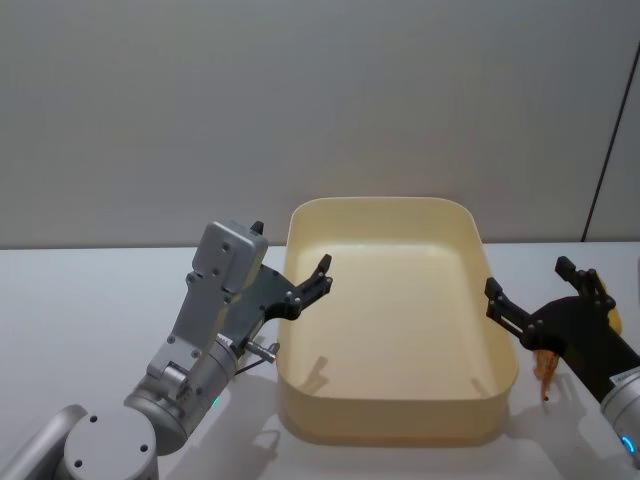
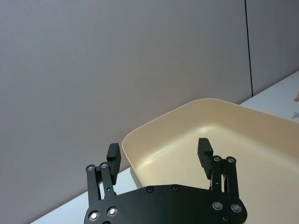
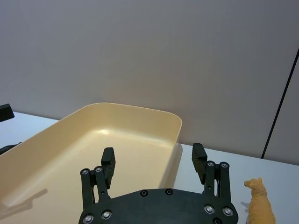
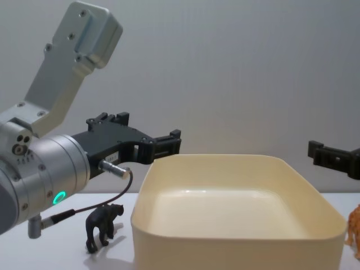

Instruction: Pick up the toy alternately with two hands and place it into the central storage box.

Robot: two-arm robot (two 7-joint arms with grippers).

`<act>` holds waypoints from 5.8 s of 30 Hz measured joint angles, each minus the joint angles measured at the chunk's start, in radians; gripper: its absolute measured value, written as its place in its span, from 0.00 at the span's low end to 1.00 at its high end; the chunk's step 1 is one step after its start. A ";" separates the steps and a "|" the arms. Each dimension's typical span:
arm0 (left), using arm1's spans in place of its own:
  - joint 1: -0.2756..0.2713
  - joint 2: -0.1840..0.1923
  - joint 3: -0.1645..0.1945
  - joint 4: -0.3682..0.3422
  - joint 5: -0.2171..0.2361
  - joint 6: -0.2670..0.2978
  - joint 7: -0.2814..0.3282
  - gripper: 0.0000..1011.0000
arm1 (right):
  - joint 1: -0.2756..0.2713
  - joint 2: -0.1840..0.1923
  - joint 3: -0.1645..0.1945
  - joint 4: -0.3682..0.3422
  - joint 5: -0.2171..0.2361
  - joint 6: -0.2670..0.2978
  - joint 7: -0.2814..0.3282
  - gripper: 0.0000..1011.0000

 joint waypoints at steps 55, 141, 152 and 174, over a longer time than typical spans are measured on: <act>0.000 0.000 0.000 0.000 0.000 0.000 0.000 0.99 | 0.000 0.000 0.000 0.000 0.000 0.000 0.000 0.99; 0.000 0.000 0.000 0.000 0.000 0.000 0.000 0.99 | 0.192 -0.024 0.051 0.405 -0.024 0.116 -0.049 0.95; 0.000 0.000 0.000 0.000 0.000 0.000 0.000 0.99 | 0.237 -0.045 0.041 0.465 -0.042 0.112 -0.036 0.64; 0.000 0.000 0.000 0.000 0.000 0.000 0.000 0.99 | 0.246 -0.052 0.039 0.471 -0.055 0.083 -0.042 0.32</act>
